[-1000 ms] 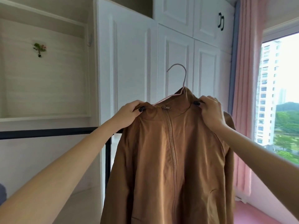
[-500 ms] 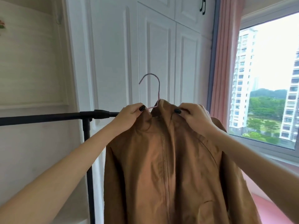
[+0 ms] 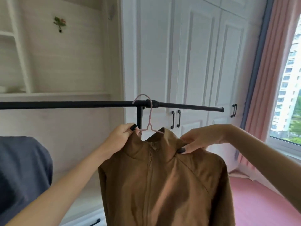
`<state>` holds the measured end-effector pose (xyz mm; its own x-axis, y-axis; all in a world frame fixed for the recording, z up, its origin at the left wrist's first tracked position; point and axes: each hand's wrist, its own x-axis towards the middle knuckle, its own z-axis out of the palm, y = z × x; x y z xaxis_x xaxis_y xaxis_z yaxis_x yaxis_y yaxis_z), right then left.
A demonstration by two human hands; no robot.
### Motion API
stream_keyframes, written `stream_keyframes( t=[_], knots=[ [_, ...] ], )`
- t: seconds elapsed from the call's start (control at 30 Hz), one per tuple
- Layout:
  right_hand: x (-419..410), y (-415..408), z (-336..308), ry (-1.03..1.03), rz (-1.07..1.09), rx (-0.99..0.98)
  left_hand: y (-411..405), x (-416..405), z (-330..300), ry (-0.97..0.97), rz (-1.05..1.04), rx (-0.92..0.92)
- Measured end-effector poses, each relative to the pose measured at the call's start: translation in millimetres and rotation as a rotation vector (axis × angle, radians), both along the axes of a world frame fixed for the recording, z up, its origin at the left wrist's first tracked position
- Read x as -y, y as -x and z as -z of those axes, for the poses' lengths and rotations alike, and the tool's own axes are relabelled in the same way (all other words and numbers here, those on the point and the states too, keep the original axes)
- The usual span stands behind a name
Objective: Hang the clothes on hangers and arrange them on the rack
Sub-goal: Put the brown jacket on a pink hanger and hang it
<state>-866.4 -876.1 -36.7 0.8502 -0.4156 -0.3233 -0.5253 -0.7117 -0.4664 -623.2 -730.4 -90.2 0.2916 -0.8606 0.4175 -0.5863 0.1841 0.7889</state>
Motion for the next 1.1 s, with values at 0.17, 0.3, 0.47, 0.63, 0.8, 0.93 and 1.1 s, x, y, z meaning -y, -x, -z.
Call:
stream_keyframes(
  t=[0.17,0.3,0.47,0.63,0.8,0.93,1.1],
  knots=[
    [-76,-71,5,0.034,-0.068,0.226,-37,-53,-4,-0.041,-0.017,0.023],
    [-117,-120,15,-0.03,-0.043,0.404,-71,-85,-5,-0.055,-0.054,0.054],
    [-157,-177,15,-0.246,0.153,0.619,-117,-115,-11,-0.065,-0.136,0.164],
    [-177,-225,10,-0.268,0.273,0.711,-169,-154,-14,0.018,-0.395,0.364],
    [-188,-265,23,-0.322,0.411,0.807,-206,-203,-6,0.2,-0.784,0.447],
    [-194,-279,30,-0.427,0.528,0.808,-220,-228,11,0.059,-1.009,0.475],
    [-195,-288,33,-0.627,0.632,0.79,-221,-236,22,-0.067,-1.146,0.446]
  ],
)
